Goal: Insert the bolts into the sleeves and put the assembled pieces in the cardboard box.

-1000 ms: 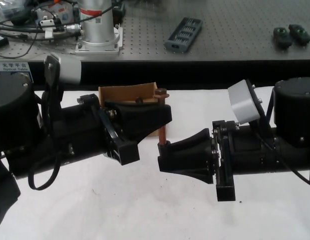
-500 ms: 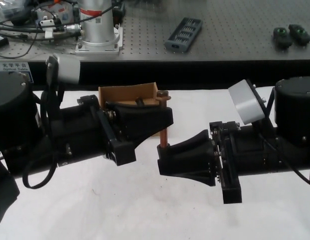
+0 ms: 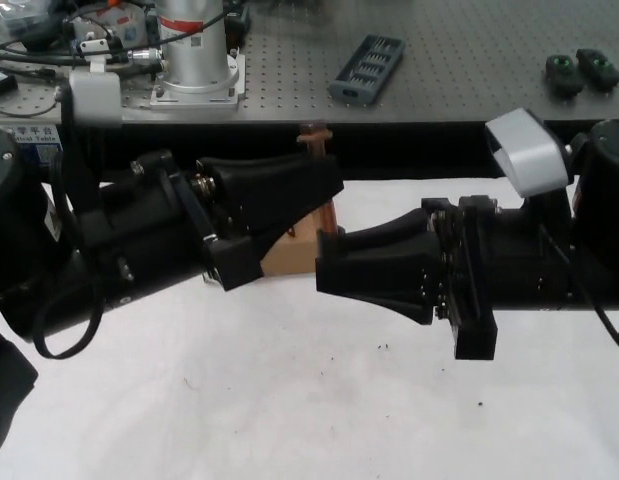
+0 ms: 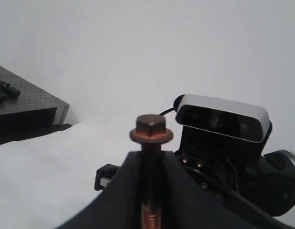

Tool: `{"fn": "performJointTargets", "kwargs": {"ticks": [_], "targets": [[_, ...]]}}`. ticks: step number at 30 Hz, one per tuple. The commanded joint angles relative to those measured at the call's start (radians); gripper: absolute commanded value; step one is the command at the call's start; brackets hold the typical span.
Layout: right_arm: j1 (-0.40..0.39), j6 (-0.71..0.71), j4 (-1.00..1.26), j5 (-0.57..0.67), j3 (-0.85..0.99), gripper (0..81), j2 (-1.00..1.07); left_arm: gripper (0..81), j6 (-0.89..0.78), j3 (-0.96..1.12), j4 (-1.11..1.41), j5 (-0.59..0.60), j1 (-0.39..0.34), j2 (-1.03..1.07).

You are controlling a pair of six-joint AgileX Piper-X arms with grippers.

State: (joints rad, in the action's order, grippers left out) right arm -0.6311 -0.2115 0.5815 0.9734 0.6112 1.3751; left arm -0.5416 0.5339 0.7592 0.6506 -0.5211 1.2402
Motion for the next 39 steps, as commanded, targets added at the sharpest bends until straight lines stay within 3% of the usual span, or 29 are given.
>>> {"fn": "performJointTargets", "kwargs": {"ticks": [1, 10, 11, 13, 16, 18, 24, 29, 31, 34, 37, 39], "targets": [[0.006, -0.014, 0.03, 0.002, 0.012, 4.3, -0.012, 0.6, -0.007, -0.011, 0.003, -0.001, -0.003, -0.001], [0.006, -0.014, 0.031, 0.002, 0.012, 4.3, -0.012, 0.1, 0.055, -0.025, -0.002, 0.056, -0.003, -0.001], [0.006, -0.014, 0.031, 0.002, 0.012, 4.3, -0.012, 2.8, 0.065, -0.025, -0.002, 0.065, -0.003, -0.001], [0.006, -0.014, 0.031, 0.002, 0.012, 4.3, -0.012, 14.6, 0.085, -0.025, -0.005, 0.07, -0.003, -0.001], [0.01, -0.014, 0.03, 0.013, 0.012, 4.3, -0.012, 44.1, 0.073, -0.025, -0.007, 0.03, -0.001, -0.001], [0.017, -0.039, 0.03, 0.016, 0.012, 4.3, -0.012, 51.5, 0.07, -0.025, -0.011, -0.002, 0.012, -0.001], [0.053, -0.037, -0.094, -0.022, 0.051, 4.3, 0.004, 45.4, 0.06, -0.022, -0.026, 0.023, 0.095, -0.055], [0.076, 0.034, -0.275, -0.063, 0.264, 4.3, 0.168, 43.3, 0.177, -0.025, -0.34, 0.027, 0.176, -0.268], [0.075, 0.051, -0.311, -0.102, 0.364, 4.3, 0.254, 41.1, 0.287, -0.025, -0.523, -0.044, 0.184, -0.39], [0.075, 0.05, -0.374, -0.153, 0.545, 4.3, 0.404, 40.2, 0.433, -0.025, -0.801, -0.247, 0.184, -0.593], [0.075, 0.05, -0.455, -0.203, 0.721, 4.3, 0.564, 40.2, 0.455, -0.025, -1.03, -0.411, 0.184, -0.753], [0.068, 0.05, -0.523, -0.229, 0.85, 4.3, 0.66, 40.2, 0.455, -0.025, -1.141, -0.435, 0.184, -0.845]]}}
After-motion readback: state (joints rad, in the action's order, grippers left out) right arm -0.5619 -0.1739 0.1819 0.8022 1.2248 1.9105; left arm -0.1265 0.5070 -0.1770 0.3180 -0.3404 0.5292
